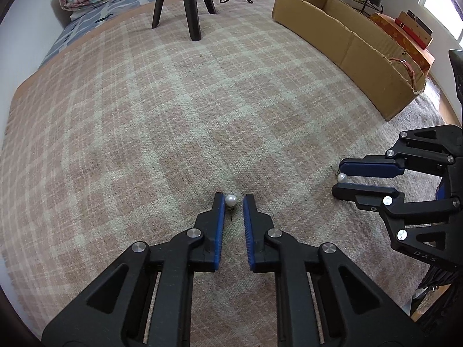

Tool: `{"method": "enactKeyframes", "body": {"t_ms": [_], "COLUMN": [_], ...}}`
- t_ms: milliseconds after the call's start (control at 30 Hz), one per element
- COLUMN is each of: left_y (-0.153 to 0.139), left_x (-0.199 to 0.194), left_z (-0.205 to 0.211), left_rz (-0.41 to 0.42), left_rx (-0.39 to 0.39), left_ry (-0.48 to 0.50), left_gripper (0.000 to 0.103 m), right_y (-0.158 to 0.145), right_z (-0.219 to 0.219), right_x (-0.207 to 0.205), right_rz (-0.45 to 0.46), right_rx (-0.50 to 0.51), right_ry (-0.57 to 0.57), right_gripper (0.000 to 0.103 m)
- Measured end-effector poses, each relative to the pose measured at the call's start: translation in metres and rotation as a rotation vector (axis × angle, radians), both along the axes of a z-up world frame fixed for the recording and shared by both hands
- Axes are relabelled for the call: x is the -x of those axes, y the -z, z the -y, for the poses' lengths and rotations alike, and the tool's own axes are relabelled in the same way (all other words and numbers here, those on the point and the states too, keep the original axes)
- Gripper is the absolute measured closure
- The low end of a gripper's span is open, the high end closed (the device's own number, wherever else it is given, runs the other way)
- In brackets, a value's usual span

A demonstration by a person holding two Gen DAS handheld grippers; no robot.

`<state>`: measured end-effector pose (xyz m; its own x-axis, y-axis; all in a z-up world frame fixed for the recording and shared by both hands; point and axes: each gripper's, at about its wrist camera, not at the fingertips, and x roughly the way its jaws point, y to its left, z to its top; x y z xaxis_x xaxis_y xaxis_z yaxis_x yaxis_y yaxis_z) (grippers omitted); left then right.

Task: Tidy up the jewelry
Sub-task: 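Close the left tool on the pearl earring, then carry the pearl earring in the left tool over the box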

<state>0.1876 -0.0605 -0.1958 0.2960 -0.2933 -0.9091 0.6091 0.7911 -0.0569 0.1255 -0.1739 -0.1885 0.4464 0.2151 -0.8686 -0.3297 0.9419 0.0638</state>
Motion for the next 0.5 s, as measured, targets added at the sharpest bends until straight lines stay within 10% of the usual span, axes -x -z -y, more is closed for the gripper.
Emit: {"method": "enactKeyframes", "body": {"t_ms": [500], "left_y": [-0.007], "left_x": [0.008], "left_z": [-0.003], "left_rz": [0.026], "left_rx": [-0.003], "left_ry": [0.004], "left_gripper": [0.096], "right_y": [-0.012], "right_z": [0.000], "right_x": [0.007], "right_rz": [0.041], "right_rx": [0.001], "right_ry": [0.000], "right_gripper": [0.097]}}
